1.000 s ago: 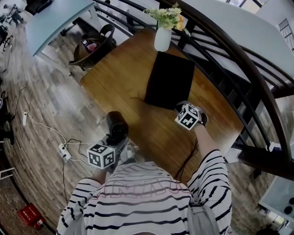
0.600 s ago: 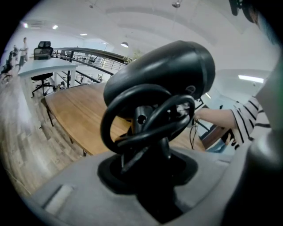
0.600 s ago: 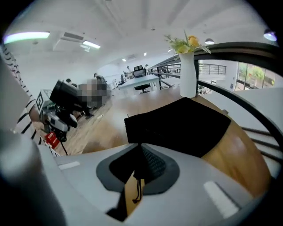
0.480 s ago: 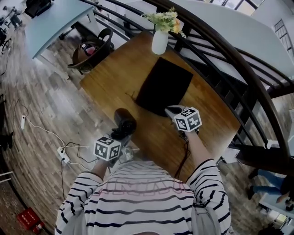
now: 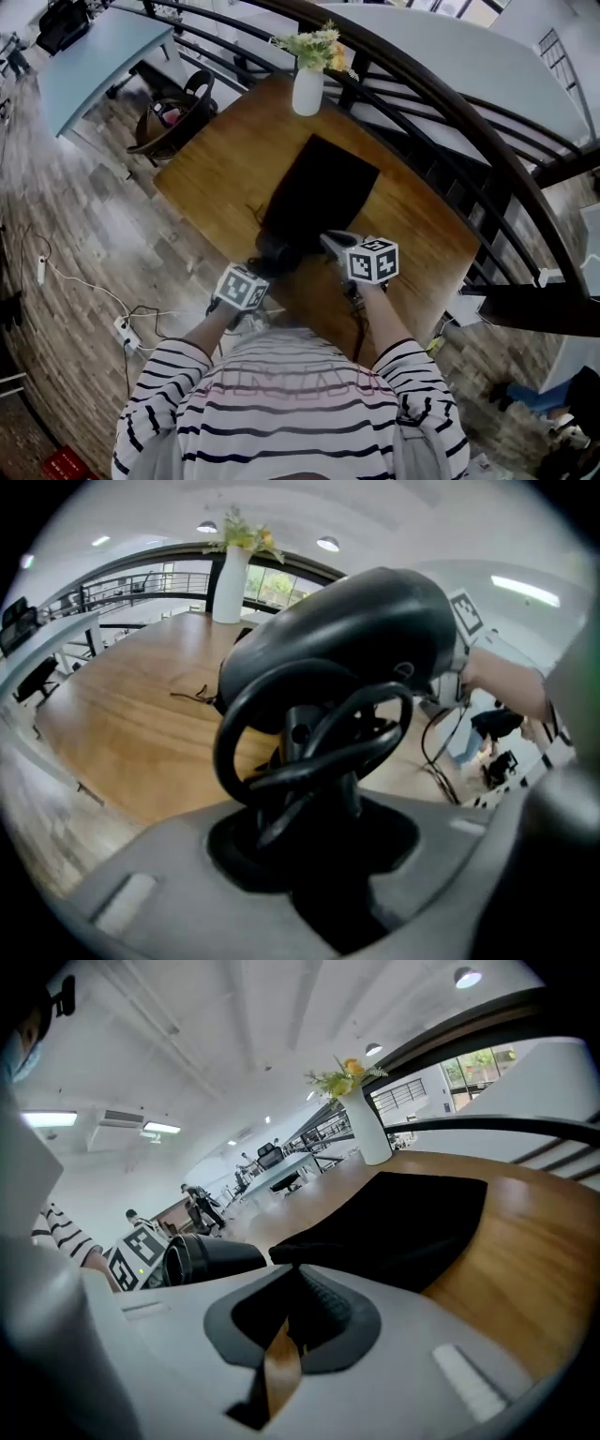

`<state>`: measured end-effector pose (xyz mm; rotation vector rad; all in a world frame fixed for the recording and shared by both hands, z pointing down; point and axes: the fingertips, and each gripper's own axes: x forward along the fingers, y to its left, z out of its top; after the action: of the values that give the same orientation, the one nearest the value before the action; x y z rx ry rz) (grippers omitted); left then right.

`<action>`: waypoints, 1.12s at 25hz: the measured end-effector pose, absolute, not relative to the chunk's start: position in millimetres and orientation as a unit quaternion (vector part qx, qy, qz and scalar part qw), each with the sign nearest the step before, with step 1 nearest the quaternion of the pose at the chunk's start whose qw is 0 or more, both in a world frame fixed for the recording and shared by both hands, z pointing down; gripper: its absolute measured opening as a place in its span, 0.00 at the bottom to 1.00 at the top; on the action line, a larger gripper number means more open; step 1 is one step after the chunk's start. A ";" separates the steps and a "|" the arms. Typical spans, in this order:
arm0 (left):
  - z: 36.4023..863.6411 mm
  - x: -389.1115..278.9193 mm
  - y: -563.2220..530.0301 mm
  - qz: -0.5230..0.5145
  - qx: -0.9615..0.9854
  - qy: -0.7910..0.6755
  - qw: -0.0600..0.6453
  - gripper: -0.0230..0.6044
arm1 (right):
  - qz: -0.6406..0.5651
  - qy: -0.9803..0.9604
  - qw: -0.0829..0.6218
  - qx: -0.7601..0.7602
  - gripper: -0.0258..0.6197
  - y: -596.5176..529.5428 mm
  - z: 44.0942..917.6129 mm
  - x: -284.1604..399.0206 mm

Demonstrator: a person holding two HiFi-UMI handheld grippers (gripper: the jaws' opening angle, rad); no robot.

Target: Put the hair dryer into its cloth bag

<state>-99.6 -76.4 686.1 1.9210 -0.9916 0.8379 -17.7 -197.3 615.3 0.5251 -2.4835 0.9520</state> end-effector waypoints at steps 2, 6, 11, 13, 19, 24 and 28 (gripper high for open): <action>692.7 -95.5 -74.6 0.353 0.758 -0.378 0.399 0.28 | 0.353 -0.893 0.201 0.195 0.06 -193.3 612.6 -15.0; 700.4 -88.3 -70.6 0.391 0.757 -0.347 0.393 0.28 | 0.357 -0.893 0.186 0.203 0.06 -187.3 607.1 -11.9; 706.2 -79.5 -72.1 0.433 0.750 -0.325 0.380 0.28 | 0.352 -0.898 0.172 0.201 0.06 -181.6 595.5 -8.2; 707.8 -77.2 -75.6 0.440 0.745 -0.324 0.382 0.28 | 0.349 -0.900 0.168 0.198 0.06 -177.1 590.0 -5.7; 710.2 -77.7 -87.0 0.447 0.734 -0.319 0.399 0.28 | 0.348 -0.907 0.143 0.190 0.06 -166.4 573.4 -0.1; 708.9 -73.5 -94.3 0.454 0.726 -0.319 0.407 0.28 | 0.325 -0.917 0.154 0.172 0.06 -149.8 567.4 -2.9; 708.2 -62.8 -105.2 0.469 0.723 -0.311 0.401 0.28 | 0.299 -0.924 0.163 0.172 0.06 -142.6 563.4 -6.4</action>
<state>-62.8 -105.2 708.2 1.8284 -0.7852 1.1859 -6.4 -142.6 563.4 0.4901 -2.6362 0.8529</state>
